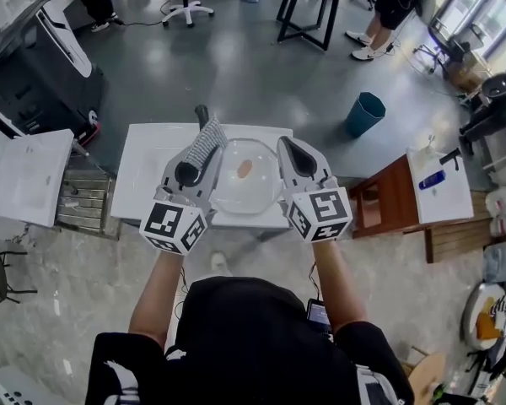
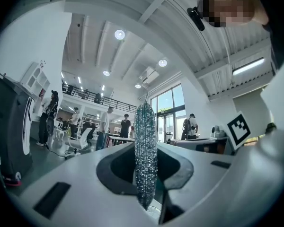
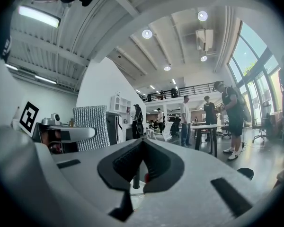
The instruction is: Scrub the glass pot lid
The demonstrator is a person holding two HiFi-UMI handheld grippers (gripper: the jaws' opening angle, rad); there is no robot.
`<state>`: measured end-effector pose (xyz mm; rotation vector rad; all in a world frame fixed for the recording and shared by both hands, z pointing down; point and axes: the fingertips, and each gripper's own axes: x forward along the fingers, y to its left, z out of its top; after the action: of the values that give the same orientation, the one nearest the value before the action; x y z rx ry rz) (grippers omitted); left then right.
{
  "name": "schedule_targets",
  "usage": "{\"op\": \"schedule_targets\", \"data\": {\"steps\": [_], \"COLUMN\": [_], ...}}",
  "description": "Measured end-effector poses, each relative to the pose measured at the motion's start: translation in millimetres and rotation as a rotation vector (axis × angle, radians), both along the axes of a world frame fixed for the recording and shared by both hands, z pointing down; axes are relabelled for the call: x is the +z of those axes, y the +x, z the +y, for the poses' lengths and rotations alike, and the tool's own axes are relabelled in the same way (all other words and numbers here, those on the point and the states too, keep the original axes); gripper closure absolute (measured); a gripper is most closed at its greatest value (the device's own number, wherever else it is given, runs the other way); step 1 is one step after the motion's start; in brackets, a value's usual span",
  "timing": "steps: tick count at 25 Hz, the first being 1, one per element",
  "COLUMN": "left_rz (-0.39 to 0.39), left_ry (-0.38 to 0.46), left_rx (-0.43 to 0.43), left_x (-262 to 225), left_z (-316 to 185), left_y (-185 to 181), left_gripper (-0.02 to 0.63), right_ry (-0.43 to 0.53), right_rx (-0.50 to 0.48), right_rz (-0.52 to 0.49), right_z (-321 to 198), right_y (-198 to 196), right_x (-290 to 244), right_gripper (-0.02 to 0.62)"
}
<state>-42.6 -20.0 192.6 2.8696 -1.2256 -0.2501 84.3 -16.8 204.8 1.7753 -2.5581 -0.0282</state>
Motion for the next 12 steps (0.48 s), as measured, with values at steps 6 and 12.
{"op": "schedule_targets", "data": {"steps": [6,12], "left_rz": [0.004,0.015], "left_ry": [-0.021,-0.048], "left_rx": [0.029,0.064], "left_x": [1.9,15.6], "left_z": [-42.8,-78.0], "left_y": [-17.5,-29.2], "left_gripper": [0.537,0.537], "right_ry": [-0.018,-0.042], "right_rx": [0.037,0.075], "right_rz": [-0.008,0.010], "right_z": [-38.7,-69.3], "right_y": [-13.5,-22.8], "right_x": [-1.9,9.3], "right_gripper": [0.611,0.611]}}
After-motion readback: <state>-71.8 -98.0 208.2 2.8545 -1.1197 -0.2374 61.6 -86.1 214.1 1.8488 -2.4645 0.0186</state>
